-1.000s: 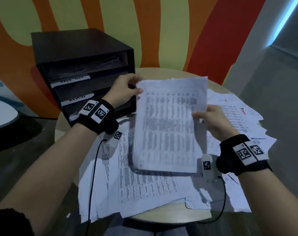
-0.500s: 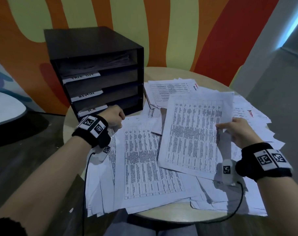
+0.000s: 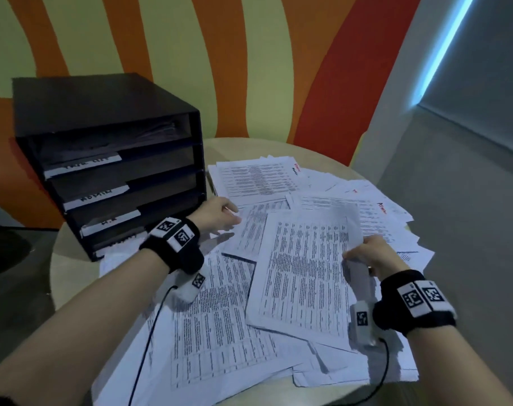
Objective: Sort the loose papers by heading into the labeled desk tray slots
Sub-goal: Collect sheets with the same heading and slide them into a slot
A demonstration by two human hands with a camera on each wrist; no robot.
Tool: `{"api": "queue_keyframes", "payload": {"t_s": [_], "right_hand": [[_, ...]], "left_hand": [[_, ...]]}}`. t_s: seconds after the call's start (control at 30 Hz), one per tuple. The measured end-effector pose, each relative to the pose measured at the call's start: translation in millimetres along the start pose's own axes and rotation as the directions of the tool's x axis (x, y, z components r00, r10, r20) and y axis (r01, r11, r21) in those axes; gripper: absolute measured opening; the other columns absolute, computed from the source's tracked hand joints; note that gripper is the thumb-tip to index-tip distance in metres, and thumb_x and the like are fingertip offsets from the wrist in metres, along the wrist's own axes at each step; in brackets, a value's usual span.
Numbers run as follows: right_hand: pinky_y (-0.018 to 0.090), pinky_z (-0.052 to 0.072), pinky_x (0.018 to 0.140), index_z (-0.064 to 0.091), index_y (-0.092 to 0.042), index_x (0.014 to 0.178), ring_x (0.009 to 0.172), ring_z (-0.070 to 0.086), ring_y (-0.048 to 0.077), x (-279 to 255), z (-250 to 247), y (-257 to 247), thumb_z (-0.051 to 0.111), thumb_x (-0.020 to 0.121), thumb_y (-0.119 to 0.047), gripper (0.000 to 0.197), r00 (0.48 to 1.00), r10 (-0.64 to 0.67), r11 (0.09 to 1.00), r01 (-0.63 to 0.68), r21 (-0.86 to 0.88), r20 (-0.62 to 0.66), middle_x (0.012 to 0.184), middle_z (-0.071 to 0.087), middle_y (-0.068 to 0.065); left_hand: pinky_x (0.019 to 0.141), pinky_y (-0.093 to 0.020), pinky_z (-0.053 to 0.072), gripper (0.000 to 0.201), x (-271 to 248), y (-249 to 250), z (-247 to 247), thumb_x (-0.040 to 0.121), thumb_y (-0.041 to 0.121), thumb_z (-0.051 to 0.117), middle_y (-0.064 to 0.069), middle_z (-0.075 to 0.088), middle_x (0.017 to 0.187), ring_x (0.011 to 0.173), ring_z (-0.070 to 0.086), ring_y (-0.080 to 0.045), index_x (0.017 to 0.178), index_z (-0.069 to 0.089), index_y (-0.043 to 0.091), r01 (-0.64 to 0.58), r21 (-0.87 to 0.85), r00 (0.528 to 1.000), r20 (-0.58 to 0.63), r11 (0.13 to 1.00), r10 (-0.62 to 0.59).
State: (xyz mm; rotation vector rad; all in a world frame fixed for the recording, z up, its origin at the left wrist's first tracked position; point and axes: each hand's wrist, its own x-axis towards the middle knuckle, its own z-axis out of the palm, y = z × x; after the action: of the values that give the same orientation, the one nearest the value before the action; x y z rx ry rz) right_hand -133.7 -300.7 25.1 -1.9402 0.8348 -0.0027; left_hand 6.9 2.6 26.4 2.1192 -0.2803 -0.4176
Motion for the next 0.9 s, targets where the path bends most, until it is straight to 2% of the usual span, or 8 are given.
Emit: {"api": "queue_keyframes", "payload": {"t_s": [0.1, 0.23, 0.37, 0.53, 0.6, 0.67, 0.8, 0.9], "right_hand": [[0.026, 0.040, 0.055, 0.060, 0.007, 0.094, 0.070, 0.055, 0.026, 8.3, -32.3, 20.0, 0.065, 0.080, 0.012, 0.015, 0.991, 0.072, 0.997, -0.075, -0.024, -0.109, 0.078, 0.060, 0.015], [0.038, 0.045, 0.068, 0.060, 0.016, 0.103, 0.087, 0.058, 0.034, 11.0, -74.0, 46.8, 0.063, 0.079, 0.017, 0.024, 0.960, 0.170, 0.985, -0.162, 0.055, -0.223, 0.101, 0.064, 0.028], [0.040, 0.045, 0.076, 0.059, 0.015, 0.095, 0.092, 0.059, 0.036, 11.8, -103.7, 66.1, 0.061, 0.080, 0.018, 0.016, 0.928, 0.229, 0.973, -0.212, 0.089, -0.294, 0.102, 0.063, 0.023], [0.036, 0.042, 0.077, 0.061, 0.010, 0.095, 0.091, 0.055, 0.031, 9.9, -114.0, 74.0, 0.059, 0.082, 0.017, 0.015, 0.925, 0.222, 0.974, -0.199, 0.104, -0.307, 0.097, 0.060, 0.019], [0.036, 0.042, 0.078, 0.062, 0.011, 0.096, 0.093, 0.056, 0.031, 11.1, -112.8, 74.6, 0.059, 0.082, 0.017, 0.016, 0.934, 0.217, 0.975, -0.197, 0.098, -0.282, 0.098, 0.061, 0.019], [0.035, 0.043, 0.078, 0.063, 0.010, 0.094, 0.093, 0.057, 0.031, 11.6, -113.3, 75.4, 0.058, 0.082, 0.018, 0.015, 0.939, 0.219, 0.975, -0.198, 0.105, -0.264, 0.098, 0.062, 0.019], [0.034, 0.043, 0.076, 0.063, 0.009, 0.089, 0.090, 0.057, 0.030, 12.7, -114.5, 74.6, 0.059, 0.082, 0.018, 0.013, 0.946, 0.215, 0.975, -0.194, 0.107, -0.244, 0.096, 0.063, 0.019], [0.035, 0.043, 0.076, 0.062, 0.008, 0.085, 0.088, 0.057, 0.030, 14.9, -117.4, 76.4, 0.057, 0.082, 0.019, 0.012, 0.942, 0.217, 0.974, -0.192, 0.118, -0.256, 0.094, 0.063, 0.019]], "left_hand": [[0.070, -0.033, 0.060, 0.046, 21.7, 16.8, 42.4, 0.085, 0.013, 0.074, -0.016, 0.057, 0.108, 0.092, 0.062, -0.026, 0.124, 0.050, 0.006, 0.128, -0.196, 0.990, 0.083, 0.972, -0.114], [0.089, -0.036, 0.048, 0.071, 45.0, 35.9, 77.9, 0.086, 0.036, 0.072, -0.013, 0.051, 0.131, 0.114, 0.055, -0.029, 0.141, 0.035, 0.010, 0.013, 0.123, 0.996, 0.088, 0.992, -0.024], [0.095, -0.033, 0.041, 0.086, 58.8, 55.5, 102.9, 0.089, 0.037, 0.068, -0.018, 0.040, 0.147, 0.131, 0.045, -0.032, 0.151, 0.017, 0.006, -0.036, 0.171, 0.997, 0.080, 0.985, 0.022], [0.057, -0.017, 0.050, 0.087, 74.0, 84.7, 124.9, 0.090, 0.016, 0.069, -0.012, 0.028, 0.154, 0.121, 0.046, -0.026, 0.153, 0.009, 0.007, 0.090, -0.150, 0.995, 0.050, 0.985, -0.083], [0.074, -0.026, 0.056, 0.092, 77.7, 90.4, 133.8, 0.089, 0.003, 0.067, -0.013, 0.023, 0.155, 0.113, 0.050, -0.024, 0.155, 0.002, 0.010, 0.171, -0.364, 0.985, 0.048, 0.916, -0.164], [0.091, -0.037, 0.052, 0.087, 86.4, 89.3, 144.9, 0.088, 0.001, 0.067, -0.012, 0.039, 0.140, 0.111, 0.057, -0.026, 0.153, 0.009, 0.011, 0.173, -0.403, 0.981, -0.011, 0.899, -0.194], [0.096, -0.043, 0.051, 0.078, 97.7, 82.5, 151.1, 0.077, -0.001, 0.064, -0.012, 0.064, 0.119, 0.106, 0.062, -0.030, 0.143, 0.027, 0.021, 0.071, -0.354, 0.975, -0.172, 0.933, -0.139], [0.086, -0.043, 0.055, 0.098, 89.1, 85.3, 135.6, 0.076, -0.010, 0.057, -0.018, 0.051, 0.135, 0.110, 0.058, -0.035, 0.153, 0.004, 0.022, 0.111, -0.181, 0.989, -0.072, 0.977, -0.126]]}}
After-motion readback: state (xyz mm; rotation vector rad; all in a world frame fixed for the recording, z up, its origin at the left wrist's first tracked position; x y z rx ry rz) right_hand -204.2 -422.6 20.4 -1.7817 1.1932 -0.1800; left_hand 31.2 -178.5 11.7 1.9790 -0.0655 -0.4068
